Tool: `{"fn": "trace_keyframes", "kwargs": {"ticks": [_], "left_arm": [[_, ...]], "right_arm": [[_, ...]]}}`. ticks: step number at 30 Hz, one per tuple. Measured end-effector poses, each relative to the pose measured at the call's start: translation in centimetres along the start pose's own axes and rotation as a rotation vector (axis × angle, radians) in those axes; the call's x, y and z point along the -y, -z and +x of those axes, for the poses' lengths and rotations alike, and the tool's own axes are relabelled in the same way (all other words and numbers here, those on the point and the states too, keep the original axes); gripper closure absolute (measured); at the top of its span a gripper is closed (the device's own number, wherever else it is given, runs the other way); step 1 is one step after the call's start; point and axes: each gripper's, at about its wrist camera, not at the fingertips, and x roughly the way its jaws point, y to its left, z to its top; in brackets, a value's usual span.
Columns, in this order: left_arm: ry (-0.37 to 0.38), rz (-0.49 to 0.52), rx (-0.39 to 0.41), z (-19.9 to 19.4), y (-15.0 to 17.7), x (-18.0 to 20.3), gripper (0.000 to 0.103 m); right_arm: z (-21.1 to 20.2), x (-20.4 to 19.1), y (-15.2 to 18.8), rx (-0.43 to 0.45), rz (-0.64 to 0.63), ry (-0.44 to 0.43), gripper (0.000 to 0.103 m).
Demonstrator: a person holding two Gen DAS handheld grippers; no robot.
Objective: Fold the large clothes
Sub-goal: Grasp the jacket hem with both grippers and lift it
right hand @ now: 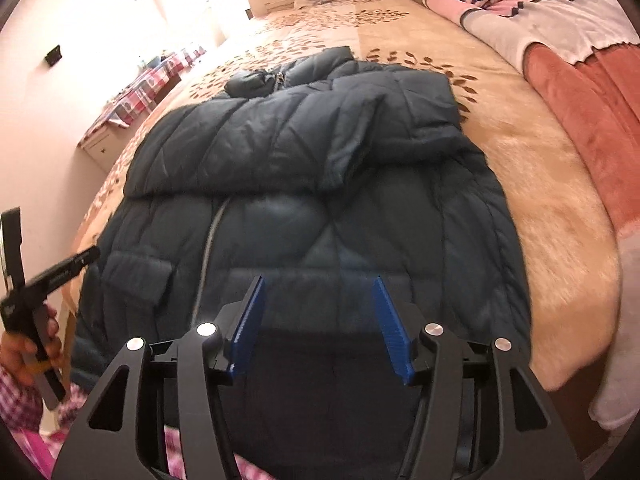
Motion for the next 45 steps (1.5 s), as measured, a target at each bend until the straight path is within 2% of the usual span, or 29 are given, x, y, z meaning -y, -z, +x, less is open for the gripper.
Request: {"fn": "trace_keyframes", "kwargs": {"ticks": [4, 7, 8, 10, 12, 21, 25, 28, 32, 35, 38, 42, 45], "left_arm": [[-0.004, -0.024, -0.031, -0.3, 1.7, -0.1, 0.041], [0.003, -0.016, -0.049, -0.6, 3.0, 0.2, 0.041], [0.007, -0.007, -0.057, -0.7, 3.5, 0.4, 0.041], [0.008, 0.009, -0.070, -0.9, 4.2, 0.8, 0.041], [0.005, 0.024, -0.077, -1.1, 4.7, 1.2, 0.041], [0.022, 0.040, -0.084, -2.2, 5.9, 1.5, 0.041], [0.049, 0.058, -0.087, -2.8, 6.0, 1.4, 0.038], [0.089, 0.075, -0.051, -4.3, 5.3, -0.1, 0.037], [0.093, 0.088, -0.047, -5.9, 4.3, -4.2, 0.032], [0.127, 0.041, -0.103, -5.8, 4.7, -7.3, 0.030], [0.202, -0.028, -0.185, -5.1, 6.4, -9.2, 0.030], [0.280, -0.058, -0.274, -3.5, 8.8, -8.5, 0.030], [0.296, -0.041, -0.307, -2.2, 10.1, -7.2, 0.030]], "right_arm": [[-1.1, 0.5, 2.8, -0.008, 0.060, 0.020, 0.048], [-1.8, -0.1, 4.0, 0.000, 0.046, 0.030, 0.048], [-2.1, -0.3, 4.1, 0.009, 0.039, 0.035, 0.048], [-2.7, -0.5, 4.1, 0.033, 0.032, 0.043, 0.038], [-3.1, -0.5, 4.2, 0.049, 0.034, 0.054, 0.034], [-3.7, -0.8, 4.9, 0.056, 0.029, 0.055, 0.025], [-4.5, -0.2, 4.9, 0.082, 0.043, 0.054, 0.025], [-5.5, 1.6, 4.7, 0.097, 0.076, 0.084, 0.025], [-6.8, 4.7, 5.1, 0.078, 0.051, 0.149, 0.025], [-7.3, 7.4, 6.0, 0.031, 0.072, 0.184, 0.025], [-7.2, 9.3, 7.3, -0.013, 0.114, 0.175, 0.025], [-6.4, 10.6, 8.8, -0.069, 0.150, 0.146, 0.025], [-6.0, 11.0, 9.6, -0.090, 0.161, 0.117, 0.025]]}}
